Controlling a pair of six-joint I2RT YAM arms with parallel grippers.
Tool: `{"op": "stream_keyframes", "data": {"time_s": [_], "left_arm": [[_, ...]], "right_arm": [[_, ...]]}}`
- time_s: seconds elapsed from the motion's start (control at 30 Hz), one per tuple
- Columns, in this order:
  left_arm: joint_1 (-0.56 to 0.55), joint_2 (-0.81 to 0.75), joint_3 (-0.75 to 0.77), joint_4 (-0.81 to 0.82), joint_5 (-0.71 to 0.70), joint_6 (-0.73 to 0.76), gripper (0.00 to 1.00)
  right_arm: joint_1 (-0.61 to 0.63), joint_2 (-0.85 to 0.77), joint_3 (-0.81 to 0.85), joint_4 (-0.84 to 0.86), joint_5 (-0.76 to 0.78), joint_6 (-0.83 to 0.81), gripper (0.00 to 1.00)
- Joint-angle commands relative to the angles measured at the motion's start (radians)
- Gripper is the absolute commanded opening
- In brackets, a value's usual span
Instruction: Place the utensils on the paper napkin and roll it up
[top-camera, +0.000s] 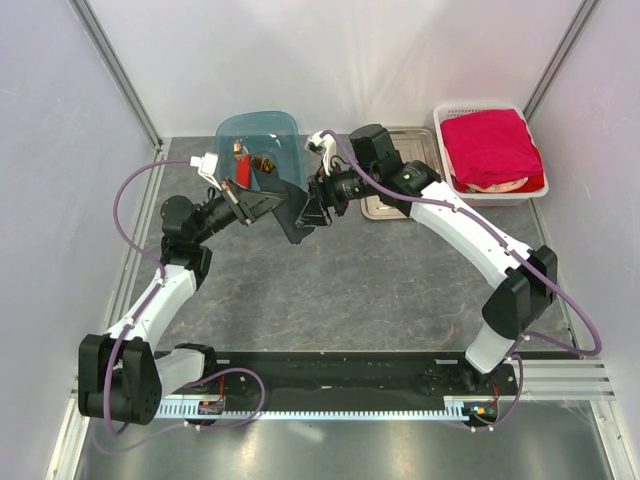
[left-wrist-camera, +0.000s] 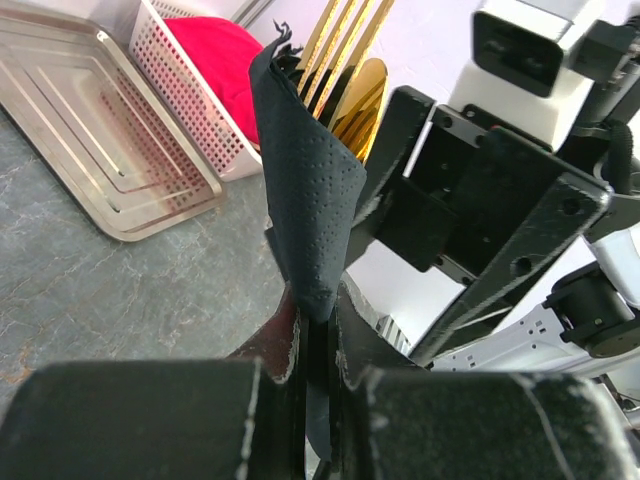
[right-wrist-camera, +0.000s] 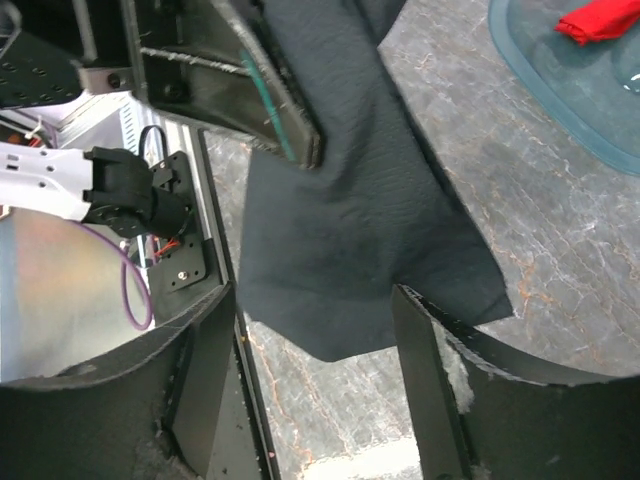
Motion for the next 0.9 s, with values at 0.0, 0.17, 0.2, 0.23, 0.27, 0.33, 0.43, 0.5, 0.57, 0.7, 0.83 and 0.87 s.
{"op": "stream_keyframes", "data": {"time_s": [0.0,0.17,0.2,0.23,0.27,0.33,0.43,0.5,0.57,0.7,0.83,0.87], "left_arm": [[0.001,-0.034,0.044,0.014,0.000,0.029,0.02],[0.000,-0.032,0.041,0.016,0.001,0.026,0.02],[0.000,-0.034,0.041,0.016,0.004,0.026,0.02],[0.000,-0.032,0.042,0.014,0.007,0.026,0.02],[0.000,-0.032,0.042,0.014,0.006,0.026,0.02],[-0.002,-0.032,0.046,0.014,0.011,0.024,0.02],[-0.004,-0.034,0.046,0.016,0.006,0.024,0.02],[-0.002,-0.031,0.044,0.017,0.006,0.023,0.02],[-0.004,-0.029,0.044,0.022,0.007,0.021,0.02],[-0.010,-0.029,0.039,0.032,0.012,0.017,0.02],[-0.014,-0.035,0.035,0.034,0.021,0.015,0.02],[-0.016,-0.035,0.030,0.034,0.024,0.013,0.02]], "right_arm": [[0.010,0.010,0.014,0.068,0.012,0.007,0.73],[0.016,0.032,-0.009,0.142,-0.030,0.065,0.75],[0.016,0.032,-0.017,0.172,-0.037,0.079,0.75],[0.016,0.033,-0.026,0.183,-0.052,0.097,0.75],[0.016,0.033,-0.034,0.195,-0.056,0.109,0.74],[0.016,0.035,-0.055,0.231,-0.065,0.134,0.74],[0.018,0.033,-0.074,0.243,-0.066,0.142,0.74],[0.016,0.021,-0.092,0.240,-0.063,0.139,0.74],[0.018,0.016,-0.104,0.242,-0.060,0.142,0.75],[0.018,0.019,-0.118,0.269,-0.083,0.168,0.79],[0.018,0.019,-0.143,0.343,-0.122,0.230,0.78],[0.018,0.021,-0.147,0.358,-0.129,0.243,0.77]]}}
